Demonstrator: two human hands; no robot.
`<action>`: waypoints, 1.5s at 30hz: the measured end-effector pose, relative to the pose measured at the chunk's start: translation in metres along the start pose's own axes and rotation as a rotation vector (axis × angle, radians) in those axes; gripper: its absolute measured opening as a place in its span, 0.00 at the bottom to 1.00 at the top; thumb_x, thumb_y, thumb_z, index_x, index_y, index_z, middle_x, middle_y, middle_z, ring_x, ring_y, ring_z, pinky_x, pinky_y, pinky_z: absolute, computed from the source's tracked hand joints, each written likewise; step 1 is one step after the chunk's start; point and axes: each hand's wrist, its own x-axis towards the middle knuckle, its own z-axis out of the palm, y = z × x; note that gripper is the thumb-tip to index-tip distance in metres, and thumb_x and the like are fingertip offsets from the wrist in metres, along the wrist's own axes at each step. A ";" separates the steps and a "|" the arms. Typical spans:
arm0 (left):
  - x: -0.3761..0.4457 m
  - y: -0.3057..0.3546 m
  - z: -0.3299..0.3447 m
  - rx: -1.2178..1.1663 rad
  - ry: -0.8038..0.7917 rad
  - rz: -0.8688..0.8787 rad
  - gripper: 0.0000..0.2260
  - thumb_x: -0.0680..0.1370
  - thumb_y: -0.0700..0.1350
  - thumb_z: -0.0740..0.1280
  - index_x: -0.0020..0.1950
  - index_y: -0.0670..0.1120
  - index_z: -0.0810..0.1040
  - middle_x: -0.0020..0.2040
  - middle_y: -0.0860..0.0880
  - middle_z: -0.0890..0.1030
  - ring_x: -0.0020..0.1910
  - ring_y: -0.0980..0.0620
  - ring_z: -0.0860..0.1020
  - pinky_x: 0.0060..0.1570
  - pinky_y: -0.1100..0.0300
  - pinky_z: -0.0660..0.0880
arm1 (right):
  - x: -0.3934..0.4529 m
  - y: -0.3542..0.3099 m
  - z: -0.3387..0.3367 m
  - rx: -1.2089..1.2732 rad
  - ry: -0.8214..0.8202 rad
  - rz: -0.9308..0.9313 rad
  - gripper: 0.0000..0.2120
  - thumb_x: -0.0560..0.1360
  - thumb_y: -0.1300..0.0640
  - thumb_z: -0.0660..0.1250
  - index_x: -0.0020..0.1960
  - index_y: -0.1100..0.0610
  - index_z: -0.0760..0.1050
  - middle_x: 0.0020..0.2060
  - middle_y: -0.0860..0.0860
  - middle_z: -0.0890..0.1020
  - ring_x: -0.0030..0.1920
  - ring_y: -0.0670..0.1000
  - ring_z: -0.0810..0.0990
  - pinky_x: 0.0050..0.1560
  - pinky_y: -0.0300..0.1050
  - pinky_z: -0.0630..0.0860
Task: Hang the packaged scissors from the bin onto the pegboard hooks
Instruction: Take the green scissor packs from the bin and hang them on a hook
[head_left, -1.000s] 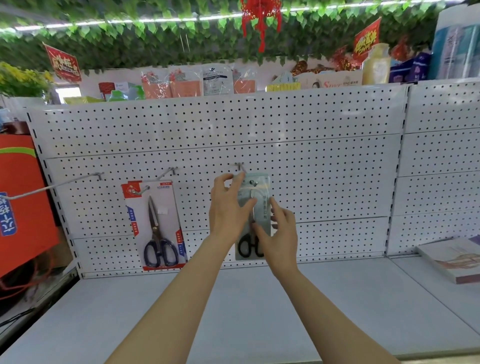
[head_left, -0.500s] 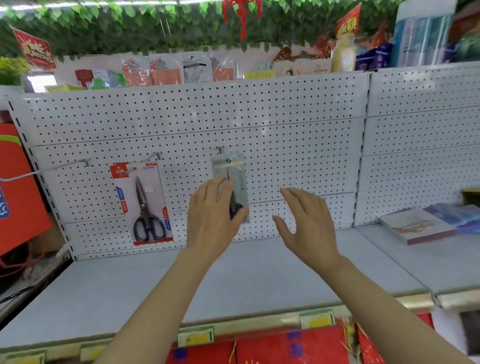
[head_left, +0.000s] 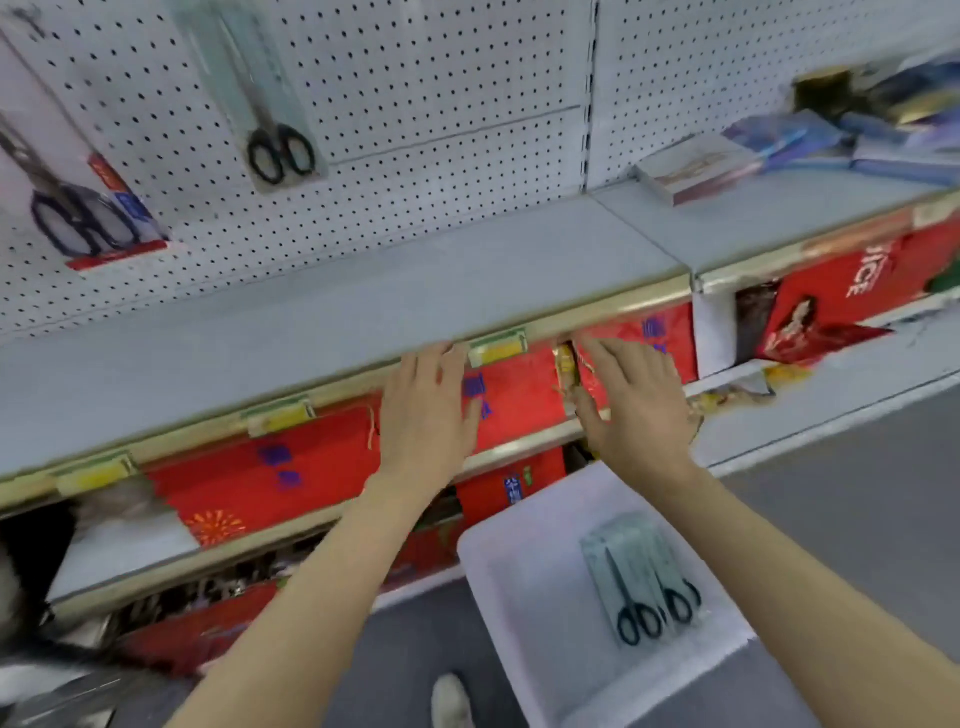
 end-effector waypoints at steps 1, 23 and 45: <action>-0.012 0.008 0.020 -0.003 -0.065 0.009 0.28 0.71 0.49 0.72 0.70 0.44 0.72 0.65 0.44 0.75 0.61 0.41 0.74 0.59 0.47 0.72 | -0.026 0.013 0.005 -0.020 -0.040 0.035 0.22 0.73 0.57 0.67 0.66 0.62 0.74 0.56 0.57 0.79 0.54 0.59 0.77 0.54 0.55 0.72; -0.183 0.174 0.389 -0.590 -0.995 -1.123 0.48 0.53 0.76 0.67 0.60 0.42 0.77 0.58 0.43 0.81 0.57 0.43 0.80 0.56 0.51 0.78 | -0.308 0.125 0.074 -0.188 -0.556 0.394 0.19 0.70 0.59 0.69 0.60 0.63 0.78 0.51 0.56 0.81 0.49 0.59 0.80 0.50 0.54 0.76; -0.188 0.100 0.351 -0.688 -0.874 -0.933 0.32 0.58 0.59 0.74 0.60 0.63 0.69 0.51 0.59 0.80 0.50 0.55 0.80 0.49 0.48 0.80 | -0.337 0.122 0.186 -0.251 -1.099 0.903 0.44 0.63 0.38 0.74 0.71 0.57 0.63 0.59 0.57 0.72 0.59 0.61 0.69 0.63 0.54 0.69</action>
